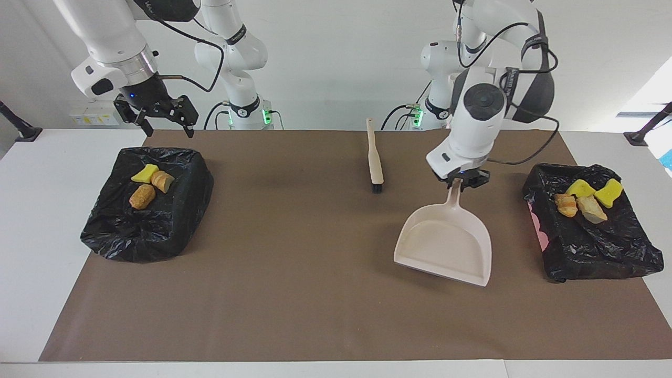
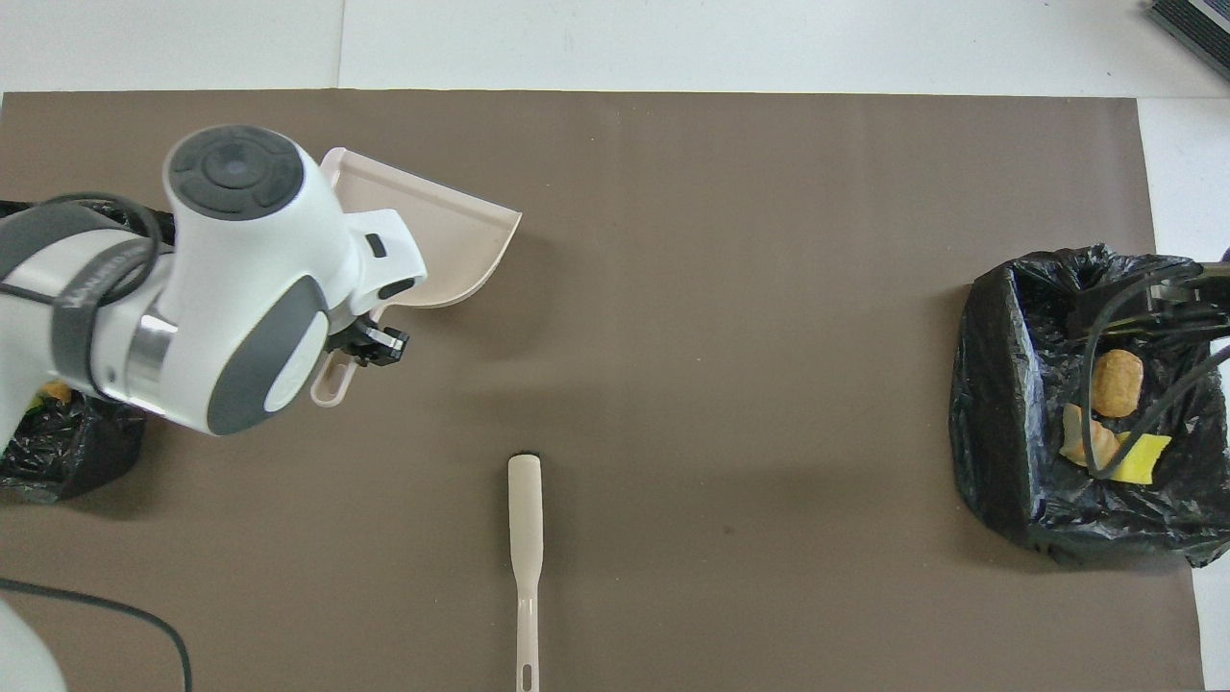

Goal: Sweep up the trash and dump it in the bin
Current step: 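Bring the empty dustpan back to the mat center with the left gripper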

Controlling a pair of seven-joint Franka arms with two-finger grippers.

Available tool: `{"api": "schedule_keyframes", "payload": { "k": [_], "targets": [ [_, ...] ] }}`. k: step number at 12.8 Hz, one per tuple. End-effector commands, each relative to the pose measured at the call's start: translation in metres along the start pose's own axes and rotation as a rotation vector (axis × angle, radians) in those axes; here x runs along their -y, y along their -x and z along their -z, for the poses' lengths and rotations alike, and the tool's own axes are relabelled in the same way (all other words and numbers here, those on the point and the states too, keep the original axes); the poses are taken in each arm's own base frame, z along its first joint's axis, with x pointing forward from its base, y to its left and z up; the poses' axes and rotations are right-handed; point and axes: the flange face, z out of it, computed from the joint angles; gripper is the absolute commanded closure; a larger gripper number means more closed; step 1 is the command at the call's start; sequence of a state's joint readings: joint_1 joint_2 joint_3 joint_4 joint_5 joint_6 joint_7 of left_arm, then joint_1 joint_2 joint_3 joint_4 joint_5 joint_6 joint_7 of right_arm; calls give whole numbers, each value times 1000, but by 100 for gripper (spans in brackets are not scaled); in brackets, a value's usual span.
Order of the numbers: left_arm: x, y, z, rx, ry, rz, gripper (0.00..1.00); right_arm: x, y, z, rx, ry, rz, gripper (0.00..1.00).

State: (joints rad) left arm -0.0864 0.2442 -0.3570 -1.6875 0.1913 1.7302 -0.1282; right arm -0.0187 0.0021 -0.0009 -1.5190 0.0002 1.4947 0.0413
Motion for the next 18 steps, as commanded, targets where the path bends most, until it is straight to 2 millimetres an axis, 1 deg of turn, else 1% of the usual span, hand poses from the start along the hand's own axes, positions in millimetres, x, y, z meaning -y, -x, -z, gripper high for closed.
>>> {"api": "schedule_keyframes", "payload": {
  "k": [1,2,3,4,5,6,7,8,9,11,14,16,17,18],
  "targets": [
    [-47,-30,-10,-33,67,102,100,-2,3,2,-20,-8,12,0],
    [-54,-38,-15,-37,89,132,100,-2,2,5,-32,-6,3,0],
    [-68,-46,-14,-59,111,154,100,0,-4,11,-57,-8,4,0],
    [-79,-56,-20,-65,131,186,100,-2,-5,18,-63,-7,-6,0],
    [-80,-64,-19,-88,152,209,100,-5,-7,18,-60,-4,-11,0],
    [-85,-67,-24,-85,156,207,100,-3,-8,19,-72,-6,-14,0],
    [-98,-73,-35,-71,159,210,100,-1,-8,20,-74,-5,-23,0],
    [-100,-84,-36,-76,182,242,100,1,-7,16,-65,-7,-45,0],
    [-99,-89,-41,-70,188,255,100,1,-5,16,-58,-7,-67,0],
    [-109,-88,-47,-63,177,238,100,-2,-5,16,-53,-10,-71,0],
    [-109,-86,-50,-54,172,238,100,1,-4,17,-54,-19,-65,0],
    [-110,-83,-56,-46,163,237,51,3,-4,17,-54,-22,-62,0],
    [-110,-82,-58,-41,162,243,49,3,-4,17,-54,-22,-62,0],
    [-111,-81,-57,-41,160,243,44,2,-4,17,-54,-22,-63,0]
  ]
}}
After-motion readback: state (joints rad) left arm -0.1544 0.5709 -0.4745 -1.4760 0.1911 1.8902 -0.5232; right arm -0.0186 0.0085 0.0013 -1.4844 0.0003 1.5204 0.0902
